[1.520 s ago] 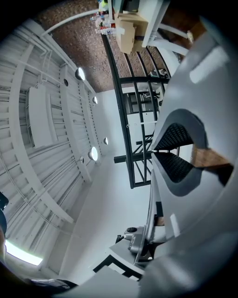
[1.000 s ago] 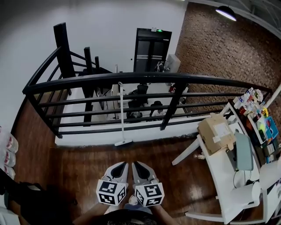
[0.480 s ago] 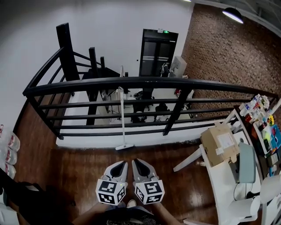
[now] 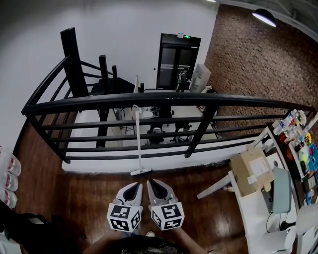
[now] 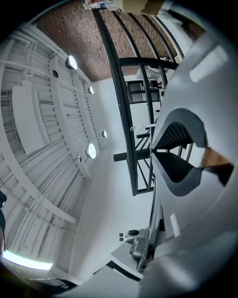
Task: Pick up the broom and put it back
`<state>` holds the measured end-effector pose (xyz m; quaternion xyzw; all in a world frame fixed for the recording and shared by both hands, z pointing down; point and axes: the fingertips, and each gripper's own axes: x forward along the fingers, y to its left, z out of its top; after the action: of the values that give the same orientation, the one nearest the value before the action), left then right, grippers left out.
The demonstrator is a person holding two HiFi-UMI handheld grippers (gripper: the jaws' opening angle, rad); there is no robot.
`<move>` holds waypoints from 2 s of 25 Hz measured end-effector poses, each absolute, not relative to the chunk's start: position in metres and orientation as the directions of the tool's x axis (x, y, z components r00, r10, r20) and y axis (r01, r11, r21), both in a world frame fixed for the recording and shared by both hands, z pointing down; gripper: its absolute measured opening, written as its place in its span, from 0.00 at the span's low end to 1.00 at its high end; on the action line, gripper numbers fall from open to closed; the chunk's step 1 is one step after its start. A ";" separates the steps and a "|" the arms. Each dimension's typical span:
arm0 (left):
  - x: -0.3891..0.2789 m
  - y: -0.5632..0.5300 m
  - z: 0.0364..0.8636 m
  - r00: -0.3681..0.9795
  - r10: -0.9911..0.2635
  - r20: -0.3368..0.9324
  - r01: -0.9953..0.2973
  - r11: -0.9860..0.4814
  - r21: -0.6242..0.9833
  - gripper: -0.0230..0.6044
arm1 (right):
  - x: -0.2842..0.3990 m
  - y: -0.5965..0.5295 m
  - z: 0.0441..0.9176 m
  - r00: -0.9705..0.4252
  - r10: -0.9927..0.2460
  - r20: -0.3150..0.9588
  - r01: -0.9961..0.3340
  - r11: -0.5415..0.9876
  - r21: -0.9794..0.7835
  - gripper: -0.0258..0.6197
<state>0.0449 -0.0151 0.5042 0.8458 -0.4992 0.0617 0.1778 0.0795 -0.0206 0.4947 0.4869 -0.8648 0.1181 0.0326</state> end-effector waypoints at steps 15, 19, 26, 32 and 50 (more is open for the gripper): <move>0.017 -0.136 0.495 0.519 -0.810 0.274 -0.851 -0.460 0.252 0.04 | 0.047 -0.143 0.492 -0.515 -0.835 0.196 -0.857 0.491 -0.157 0.05; 0.009 -0.161 0.495 0.532 -0.802 0.271 -0.843 -0.470 0.262 0.04 | 0.038 -0.170 0.494 -0.504 -0.838 0.211 -0.864 0.483 -0.144 0.06; -0.005 -0.198 0.493 0.544 -0.798 0.261 -0.834 -0.479 0.275 0.04 | 0.024 -0.213 0.500 -0.489 -0.840 0.236 -0.872 0.474 -0.121 0.10; -0.019 -0.227 0.494 0.543 -0.799 0.258 -0.834 -0.478 0.275 0.04 | 0.014 -0.249 0.503 -0.476 -0.847 0.237 -0.879 0.465 -0.105 0.15; -0.043 -0.279 0.499 0.550 -0.796 0.254 -0.831 -0.492 0.260 0.04 | 0.005 -0.344 0.542 -0.436 -0.850 0.296 -0.899 0.424 -0.107 0.26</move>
<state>-0.0428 -0.2789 0.4990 0.8622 -0.4717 0.0500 0.1780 0.0051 -0.3445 0.5416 0.5218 -0.8380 0.1251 0.0986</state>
